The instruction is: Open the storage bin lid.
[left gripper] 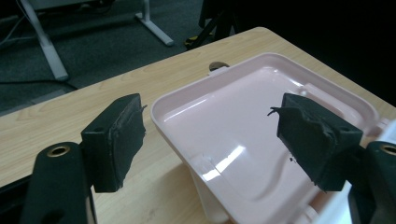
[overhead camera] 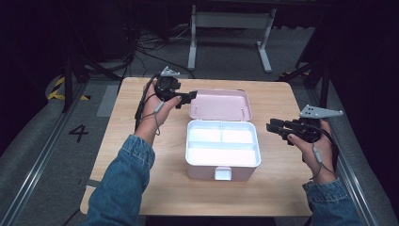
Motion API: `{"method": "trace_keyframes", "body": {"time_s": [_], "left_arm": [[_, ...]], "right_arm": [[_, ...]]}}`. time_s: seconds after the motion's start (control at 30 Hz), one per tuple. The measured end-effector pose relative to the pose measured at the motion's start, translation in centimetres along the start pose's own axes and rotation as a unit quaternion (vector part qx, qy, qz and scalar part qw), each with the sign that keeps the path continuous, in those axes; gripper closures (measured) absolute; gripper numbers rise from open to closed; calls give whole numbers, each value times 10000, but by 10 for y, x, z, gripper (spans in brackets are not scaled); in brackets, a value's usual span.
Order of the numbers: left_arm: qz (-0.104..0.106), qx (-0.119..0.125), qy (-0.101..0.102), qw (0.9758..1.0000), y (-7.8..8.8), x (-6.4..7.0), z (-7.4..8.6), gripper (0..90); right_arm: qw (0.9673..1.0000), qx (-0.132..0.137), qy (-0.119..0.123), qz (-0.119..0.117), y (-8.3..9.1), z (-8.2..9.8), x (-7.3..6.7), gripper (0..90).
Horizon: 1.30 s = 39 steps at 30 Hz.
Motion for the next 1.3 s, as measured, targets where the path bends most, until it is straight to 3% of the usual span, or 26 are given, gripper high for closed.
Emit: {"method": "trace_keyframes", "body": {"time_s": [0.1,0.23,0.33,0.5,0.67,1.0,1.1,1.17,1.2,1.3], "left_arm": [[34,63,-128,9999,21,8,-1,240],[5,29,-445,9990,40,13,2,241],[36,28,-523,9986,50,16,4,242],[142,-12,-657,9977,78,26,16,241],[59,-117,-862,9962,97,28,32,241],[-167,-649,-901,9937,114,23,77,248],[-150,-974,-1031,9898,114,22,87,249],[-196,-908,-863,9919,114,21,90,249],[-224,-944,-823,9919,114,18,93,248],[-473,-1186,-743,9890,114,8,106,248]], "right_arm": [[10000,-37,-31,50,-1,1,5,663],[9999,-77,-85,128,1,2,12,646],[9998,-84,-115,151,5,2,15,644],[9992,-184,-196,300,12,7,26,615],[9988,-259,-284,311,13,13,31,580],[9973,-593,-231,360,13,27,36,531],[9971,-616,-243,384,13,29,38,526],[9969,-644,-215,395,13,31,39,523],[9968,-655,-225,402,13,32,40,521],[9962,-714,-191,458,13,35,43,516]]}}
Point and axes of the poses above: each handheld gripper's, and its own axes: y roughly backward along the jaws, z roughly out of its underside, x roughly to its right, the point moved 7 cm from there along -y, roughly forward along the jaws, and after that the axes turned 10 degrees about x, right-handed, at the moved point
